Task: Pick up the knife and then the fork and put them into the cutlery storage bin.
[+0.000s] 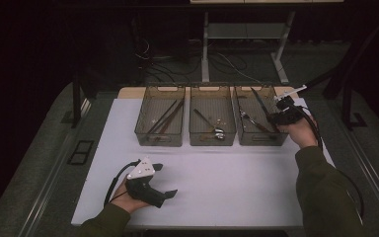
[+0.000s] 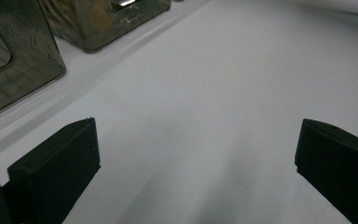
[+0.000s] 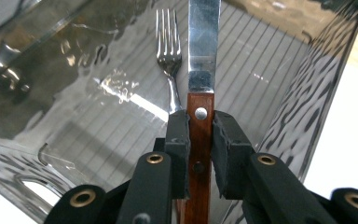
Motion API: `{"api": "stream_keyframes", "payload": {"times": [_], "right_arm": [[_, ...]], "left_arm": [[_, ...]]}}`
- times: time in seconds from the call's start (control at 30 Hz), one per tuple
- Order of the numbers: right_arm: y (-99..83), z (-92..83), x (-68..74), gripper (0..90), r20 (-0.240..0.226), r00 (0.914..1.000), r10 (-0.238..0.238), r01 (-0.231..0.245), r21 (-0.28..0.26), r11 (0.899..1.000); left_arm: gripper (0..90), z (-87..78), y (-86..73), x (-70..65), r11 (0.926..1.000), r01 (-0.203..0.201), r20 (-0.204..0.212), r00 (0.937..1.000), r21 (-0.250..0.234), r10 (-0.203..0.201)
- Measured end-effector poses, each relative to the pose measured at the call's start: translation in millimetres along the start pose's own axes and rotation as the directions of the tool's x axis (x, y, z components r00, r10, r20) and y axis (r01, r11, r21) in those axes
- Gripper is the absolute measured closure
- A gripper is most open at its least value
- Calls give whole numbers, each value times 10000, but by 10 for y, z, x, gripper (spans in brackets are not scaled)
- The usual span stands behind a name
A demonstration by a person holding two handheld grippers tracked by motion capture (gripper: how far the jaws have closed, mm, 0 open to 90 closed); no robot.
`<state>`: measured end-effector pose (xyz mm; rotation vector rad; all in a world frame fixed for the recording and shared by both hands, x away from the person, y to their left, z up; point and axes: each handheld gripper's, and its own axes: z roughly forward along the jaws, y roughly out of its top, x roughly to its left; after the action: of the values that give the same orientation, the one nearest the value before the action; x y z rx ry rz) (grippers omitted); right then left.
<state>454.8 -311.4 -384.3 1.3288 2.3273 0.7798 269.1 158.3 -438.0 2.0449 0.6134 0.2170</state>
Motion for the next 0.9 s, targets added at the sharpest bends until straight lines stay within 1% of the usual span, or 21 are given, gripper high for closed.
{"api": "stream_keyframes", "payload": {"times": [0.13, 0.17, 0.2, 0.3, 0.4, 0.5, 0.53, 0.57, 0.67, 0.77, 0.9], "right_arm": [[-6, 50, 8, 771, 90, 9999, -52, 49, 359, 9993], [-10, 66, 8, 771, 134, 9998, -126, 121, 378, 9992], [-11, 79, 15, 771, 137, 9999, -69, 61, 524, 9986], [-8, 116, 33, 768, 163, 9996, -209, 195, 800, 9966], [-10, 148, 47, 756, 222, 9993, -316, 294, 941, 9951], [-2, 138, 50, 682, 190, 9996, -203, 190, 702, 9974], [1, 131, 48, 658, 263, 9993, -248, 231, 624, 9978], [2, 121, 45, 640, 246, 9995, -197, 184, 511, 9985], [3, 90, 37, 564, 22, 10000, 37, -37, 272, 9996], [0, 57, 37, 509, -189, 9998, 100, -98, 103, 9999], [-13, -6, 30, 459, -711, 9964, 466, -486, -269, 9985]], "left_arm": [[0, 0, -1, -2, 10000, 21, -7, 10000, -58, -21], [0, -1, 0, 0, 10000, 11, -2, 10000, -12, -11], [0, 0, 0, 0, 10000, -1, -9, 10000, 6, 1], [0, 1, 0, -2, 10000, 3, -4, 10000, 2, -3], [0, 0, -2, 0, 10000, 10, -7, 10000, -39, -10], [0, -1, 0, -1, 10000, 4, -2, 10000, 9, -4], [0, -1, 0, -2, 10000, 6, 0, 10000, 3, -6], [0, -2, 0, -2, 10000, 5, 3, 10000, -6, -5], [0, 1, -2, 0, 10000, 6, -9, 10000, -29, -6], [0, -1, 0, 0, 10000, -16, -2, 10000, 29, 16], [0, -1, 0, 1, 10000, -14, -3, 10000, 34, 14]]}}
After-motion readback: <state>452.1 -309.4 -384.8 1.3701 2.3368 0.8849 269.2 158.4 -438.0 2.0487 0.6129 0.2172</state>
